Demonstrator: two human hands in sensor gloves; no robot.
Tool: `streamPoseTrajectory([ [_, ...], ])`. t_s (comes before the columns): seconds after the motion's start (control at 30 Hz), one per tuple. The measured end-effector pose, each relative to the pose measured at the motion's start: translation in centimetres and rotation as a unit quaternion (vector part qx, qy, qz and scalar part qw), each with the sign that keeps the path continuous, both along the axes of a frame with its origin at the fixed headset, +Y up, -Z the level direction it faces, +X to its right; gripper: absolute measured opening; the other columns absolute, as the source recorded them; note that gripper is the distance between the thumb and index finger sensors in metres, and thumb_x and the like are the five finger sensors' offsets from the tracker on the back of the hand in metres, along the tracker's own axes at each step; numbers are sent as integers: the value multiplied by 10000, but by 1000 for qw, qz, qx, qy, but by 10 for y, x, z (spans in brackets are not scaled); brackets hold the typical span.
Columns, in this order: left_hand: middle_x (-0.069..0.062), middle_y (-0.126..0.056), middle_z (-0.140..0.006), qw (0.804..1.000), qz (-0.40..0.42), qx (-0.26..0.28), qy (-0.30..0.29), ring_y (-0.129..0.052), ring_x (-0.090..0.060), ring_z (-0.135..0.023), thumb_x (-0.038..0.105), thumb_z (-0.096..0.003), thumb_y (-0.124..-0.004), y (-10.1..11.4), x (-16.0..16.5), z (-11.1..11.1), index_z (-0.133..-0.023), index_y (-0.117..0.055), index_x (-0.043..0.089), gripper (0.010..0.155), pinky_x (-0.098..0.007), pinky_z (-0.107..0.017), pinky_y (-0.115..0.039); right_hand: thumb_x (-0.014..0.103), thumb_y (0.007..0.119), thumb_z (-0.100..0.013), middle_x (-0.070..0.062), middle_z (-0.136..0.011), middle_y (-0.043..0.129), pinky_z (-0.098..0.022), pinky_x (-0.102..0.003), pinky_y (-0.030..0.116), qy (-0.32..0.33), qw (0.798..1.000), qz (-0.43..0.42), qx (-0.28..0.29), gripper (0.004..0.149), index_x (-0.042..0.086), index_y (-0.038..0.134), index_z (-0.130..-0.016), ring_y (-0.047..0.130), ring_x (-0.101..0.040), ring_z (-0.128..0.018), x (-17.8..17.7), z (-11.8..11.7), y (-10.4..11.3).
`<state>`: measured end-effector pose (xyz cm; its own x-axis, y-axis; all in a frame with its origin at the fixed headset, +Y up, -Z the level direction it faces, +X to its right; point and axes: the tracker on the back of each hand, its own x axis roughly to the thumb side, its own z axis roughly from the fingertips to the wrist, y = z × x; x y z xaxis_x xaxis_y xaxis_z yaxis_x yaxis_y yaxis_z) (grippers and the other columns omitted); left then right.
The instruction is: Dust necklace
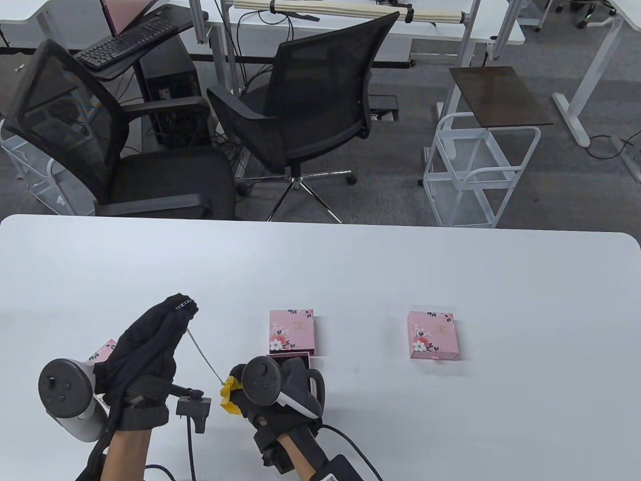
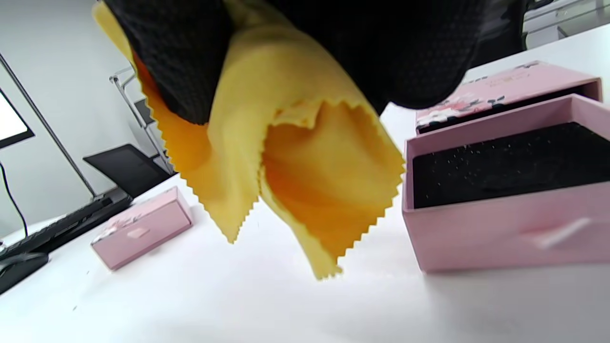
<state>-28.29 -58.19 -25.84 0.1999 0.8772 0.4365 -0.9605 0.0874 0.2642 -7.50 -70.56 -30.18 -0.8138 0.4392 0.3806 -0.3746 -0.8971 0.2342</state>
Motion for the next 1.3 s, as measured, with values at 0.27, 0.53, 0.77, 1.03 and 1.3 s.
streamPoseTrajectory([
  [0.27,28,-989,-858,1000,5,-1,2,-912,-209,-779,477,-557,-878,2,-3,1,-871,-924,336,348,-405,-562,-817,352,847,-609,-111,-754,942,-527,-497,791,-46,997,-45,47,446,102,765,-969,967,-313,-548,37,-4,39],
  [0.53,28,-991,-854,1000,9,-6,-2,-914,-208,-776,478,-557,-877,-1,-1,-2,-870,-924,336,347,-405,-558,-819,391,784,-638,-106,-728,942,-524,-502,785,-153,986,-2,74,446,95,765,-971,962,-314,-533,113,-9,45],
  [0.77,28,-990,-855,1000,3,-6,-8,-914,-208,-775,479,-557,-876,-1,3,-2,-871,-923,337,347,-405,-557,-819,391,788,-634,-115,-745,934,-538,-517,773,-253,960,88,78,454,94,759,-977,951,-333,-557,156,-17,5],
  [1.03,26,-990,-855,1000,-4,-7,-9,-914,-211,-775,479,-558,-876,-2,7,-2,-871,-924,335,348,-406,-558,-819,394,806,-625,-137,-820,896,-584,-548,735,-257,948,182,52,485,108,731,-1010,921,-368,-633,159,-26,-24],
  [1.3,26,-991,-854,1000,-11,-9,-12,-915,-211,-773,477,-557,-877,-4,10,-3,-870,-926,333,348,-407,-558,-818,440,835,-602,-233,-1008,743,-657,-610,638,-213,935,282,-17,620,116,642,-1093,785,-473,-808,146,-32,-53],
])
